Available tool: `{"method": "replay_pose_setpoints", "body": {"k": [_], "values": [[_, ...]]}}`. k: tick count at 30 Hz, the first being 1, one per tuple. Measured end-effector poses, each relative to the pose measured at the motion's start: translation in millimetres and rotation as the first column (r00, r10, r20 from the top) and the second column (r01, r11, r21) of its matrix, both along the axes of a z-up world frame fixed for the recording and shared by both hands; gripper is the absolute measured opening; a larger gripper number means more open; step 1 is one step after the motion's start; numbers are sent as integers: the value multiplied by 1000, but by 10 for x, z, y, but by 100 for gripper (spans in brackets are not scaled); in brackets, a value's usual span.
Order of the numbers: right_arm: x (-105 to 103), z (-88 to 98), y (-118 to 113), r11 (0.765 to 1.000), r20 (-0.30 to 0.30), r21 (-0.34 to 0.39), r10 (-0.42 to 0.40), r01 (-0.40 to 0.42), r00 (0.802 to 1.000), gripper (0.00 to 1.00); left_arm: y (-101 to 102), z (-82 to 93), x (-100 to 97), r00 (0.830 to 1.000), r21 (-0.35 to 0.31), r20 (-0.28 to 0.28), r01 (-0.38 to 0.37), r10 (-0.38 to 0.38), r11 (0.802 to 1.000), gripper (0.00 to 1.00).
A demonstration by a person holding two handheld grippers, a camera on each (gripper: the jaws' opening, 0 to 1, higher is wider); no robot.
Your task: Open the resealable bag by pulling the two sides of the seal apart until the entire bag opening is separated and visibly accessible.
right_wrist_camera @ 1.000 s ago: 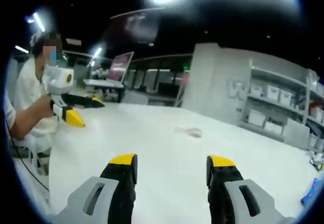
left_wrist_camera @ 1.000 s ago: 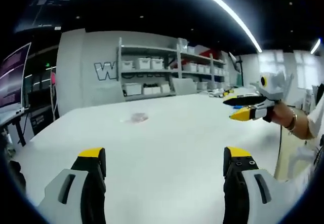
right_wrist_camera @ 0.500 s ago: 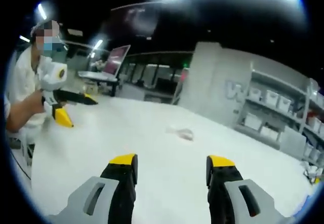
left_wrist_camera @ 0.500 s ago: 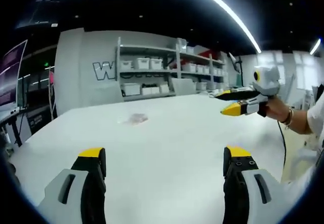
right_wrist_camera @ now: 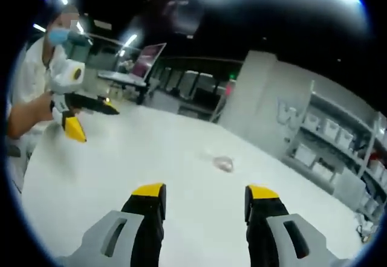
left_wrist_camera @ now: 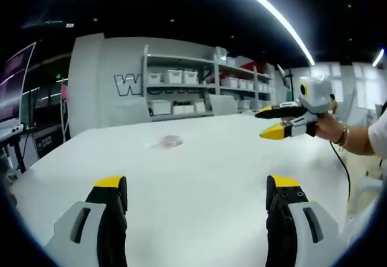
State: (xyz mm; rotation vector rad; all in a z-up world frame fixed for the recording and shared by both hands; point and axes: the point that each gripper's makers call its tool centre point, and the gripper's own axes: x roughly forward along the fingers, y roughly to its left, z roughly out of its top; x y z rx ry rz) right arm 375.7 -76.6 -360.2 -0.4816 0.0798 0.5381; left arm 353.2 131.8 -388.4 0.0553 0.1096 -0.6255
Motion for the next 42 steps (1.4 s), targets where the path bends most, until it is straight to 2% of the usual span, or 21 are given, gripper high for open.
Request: {"method": "replay_pose_setpoints", "body": {"k": [6, 9, 13, 21, 28, 38, 42], "values": [[169, 14, 41, 1000, -6, -1, 16, -16, 1000, 49, -26, 15, 89, 1000, -13, 17, -5, 6, 1000, 94], [252, -15, 28, 1000, -11, -17, 11, -11, 1000, 48, -9, -24, 165, 1000, -8, 8, -11, 11, 1000, 94], [318, -43, 41, 1000, -20, -9, 20, -20, 1000, 43, 11, -51, 240, 1000, -15, 1, -24, 24, 1000, 94], [421, -90, 74, 1000, -33, -19, 24, -24, 999, 43, 102, -55, 371, 999, -33, -2, -53, 53, 998, 94], [575, -118, 187, 998, -32, -43, 46, -47, 998, 43, 54, -133, 400, 999, -22, -30, -26, 25, 999, 94], [784, -106, 336, 992, -8, -101, 73, -74, 997, 40, -30, 72, 427, 1000, 26, 10, 2, -2, 1000, 93], [860, -114, 375, 989, -3, -120, 86, -86, 996, 39, -68, 167, 426, 1000, 26, 24, 14, -15, 1000, 93]]}}
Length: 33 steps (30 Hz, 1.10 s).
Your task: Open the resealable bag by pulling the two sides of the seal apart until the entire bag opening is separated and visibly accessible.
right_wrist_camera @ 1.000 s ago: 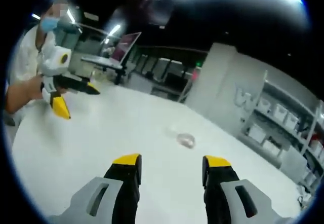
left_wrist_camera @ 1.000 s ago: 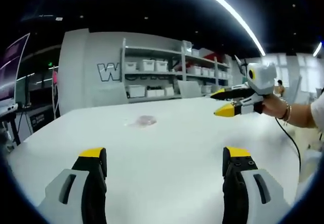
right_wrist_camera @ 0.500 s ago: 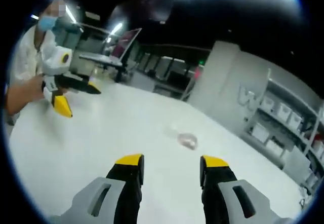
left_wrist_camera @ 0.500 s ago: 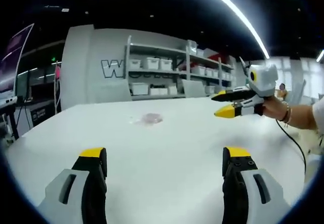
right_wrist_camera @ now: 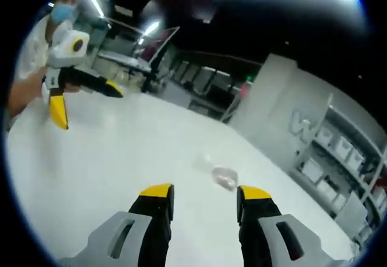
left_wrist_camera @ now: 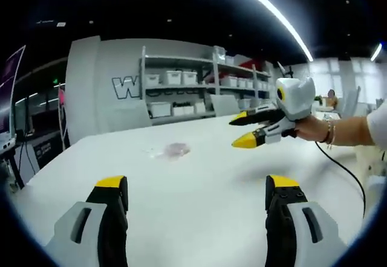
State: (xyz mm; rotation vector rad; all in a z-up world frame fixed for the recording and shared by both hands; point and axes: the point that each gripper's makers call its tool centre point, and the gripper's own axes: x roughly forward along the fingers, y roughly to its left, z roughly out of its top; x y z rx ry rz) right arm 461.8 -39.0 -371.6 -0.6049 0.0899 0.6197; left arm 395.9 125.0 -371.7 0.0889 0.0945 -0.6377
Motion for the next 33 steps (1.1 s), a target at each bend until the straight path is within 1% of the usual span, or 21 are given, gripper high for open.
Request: {"method": "replay_pose_setpoints", "body": {"k": [4, 8, 12, 17, 20, 24, 29, 33], "values": [[94, -26, 1, 1000, -5, -7, 4, -4, 1000, 39, -42, 60, -26, 1000, -8, 14, 9, -9, 1000, 93], [160, -42, 2, 1000, -8, -6, 13, -13, 1000, 38, -43, 38, -30, 1000, 11, 10, 12, -12, 1000, 93], [223, -57, 30, 999, 2, -17, 33, -33, 999, 34, -34, 49, -23, 1000, 8, 12, 15, -15, 1000, 92], [326, -89, 56, 998, 0, -27, 50, -50, 999, 35, -45, 5, -6, 1000, 22, 3, 16, -16, 1000, 92], [388, -116, 69, 997, 2, -47, 60, -60, 998, 33, -74, -2, -10, 1000, 13, -5, 29, -29, 1000, 92], [456, -146, 96, 993, 13, -84, 86, -84, 996, 29, -80, 22, -1, 1000, 8, -1, 30, -30, 1000, 92], [524, -181, 116, 988, 19, -122, 101, -98, 995, 29, -74, 23, -28, 999, 8, -7, 35, -35, 999, 92], [563, -204, 123, 984, 24, -148, 107, -102, 994, 26, -79, 22, -64, 999, 19, -2, 37, -37, 999, 92]]}}
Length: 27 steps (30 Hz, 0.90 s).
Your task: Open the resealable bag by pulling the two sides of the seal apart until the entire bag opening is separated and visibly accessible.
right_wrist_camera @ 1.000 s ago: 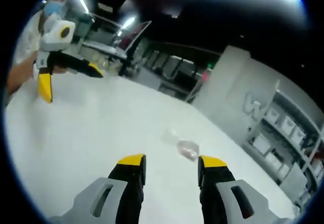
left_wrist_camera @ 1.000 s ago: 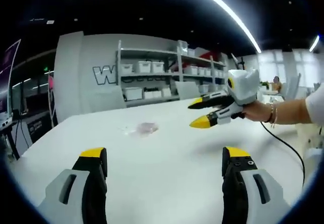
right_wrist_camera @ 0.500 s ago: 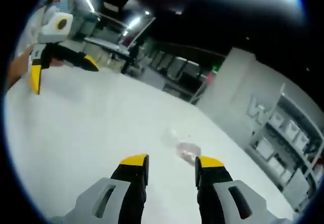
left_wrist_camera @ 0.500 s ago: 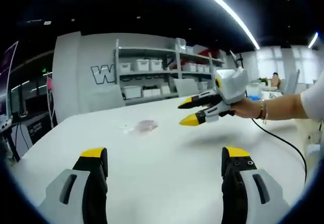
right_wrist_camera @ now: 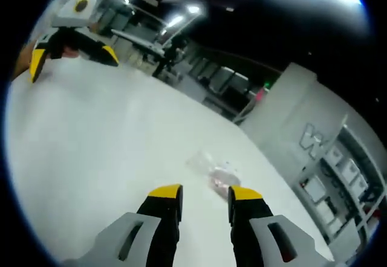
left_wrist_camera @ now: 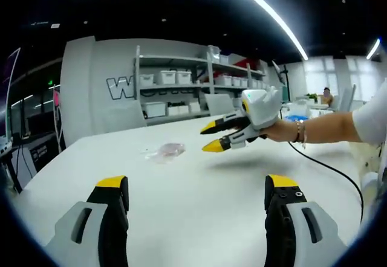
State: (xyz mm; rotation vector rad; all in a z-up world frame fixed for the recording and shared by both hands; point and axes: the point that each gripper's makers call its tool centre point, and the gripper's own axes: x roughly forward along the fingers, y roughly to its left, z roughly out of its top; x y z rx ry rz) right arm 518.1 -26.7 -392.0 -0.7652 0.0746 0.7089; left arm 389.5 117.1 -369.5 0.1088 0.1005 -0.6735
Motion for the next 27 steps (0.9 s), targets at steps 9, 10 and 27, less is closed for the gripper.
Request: {"method": "replay_pose_setpoints", "body": {"k": [9, 10, 27], "values": [[117, -106, 88, 996, 17, -90, 25, -23, 1000, 26, -35, -17, -47, 1000, 2, -15, 18, -18, 1000, 92], [128, -120, 104, 995, 23, -100, 31, -29, 999, 25, -28, -24, -53, 1000, 5, -19, 19, -18, 1000, 92], [464, -271, 302, 940, 144, -336, 120, -65, 982, 22, 43, -72, -47, 1000, 27, -20, 17, -16, 999, 92]]}}
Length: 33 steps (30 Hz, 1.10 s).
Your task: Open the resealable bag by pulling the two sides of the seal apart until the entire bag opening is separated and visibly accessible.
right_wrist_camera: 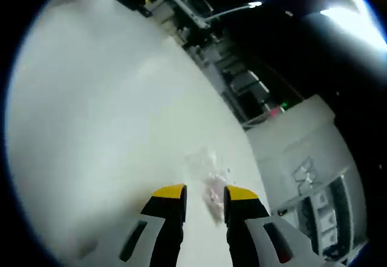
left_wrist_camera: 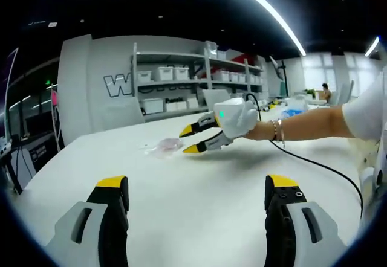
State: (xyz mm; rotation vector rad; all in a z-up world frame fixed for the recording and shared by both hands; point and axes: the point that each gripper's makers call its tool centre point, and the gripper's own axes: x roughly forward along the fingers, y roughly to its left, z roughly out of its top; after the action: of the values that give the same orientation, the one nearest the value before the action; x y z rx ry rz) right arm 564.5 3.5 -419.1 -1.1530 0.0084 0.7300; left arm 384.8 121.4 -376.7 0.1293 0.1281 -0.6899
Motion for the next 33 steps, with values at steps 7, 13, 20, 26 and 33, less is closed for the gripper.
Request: {"method": "replay_pose_setpoints", "body": {"k": [7, 13, 20, 26, 33], "values": [[132, -24, -4, 998, 26, -70, 7, -5, 1000, 22, 30, 3, 30, 1000, -2, 3, -5, 5, 1000, 92], [155, -90, 28, 996, 32, -94, 6, -3, 999, 21, 44, -28, 50, 1000, -6, 2, -4, 4, 1000, 92], [235, -144, 77, 993, 45, -119, 20, -15, 999, 21, 120, -87, 80, 1000, 1, 1, -13, 13, 1000, 92], [273, -171, 123, 988, 64, -151, 32, -22, 997, 20, 128, -94, 111, 1000, -7, 2, -17, 17, 1000, 92], [320, -196, 192, 980, 102, -196, 51, -30, 993, 18, 101, -124, 126, 1000, 6, -5, -10, 10, 1000, 92]]}}
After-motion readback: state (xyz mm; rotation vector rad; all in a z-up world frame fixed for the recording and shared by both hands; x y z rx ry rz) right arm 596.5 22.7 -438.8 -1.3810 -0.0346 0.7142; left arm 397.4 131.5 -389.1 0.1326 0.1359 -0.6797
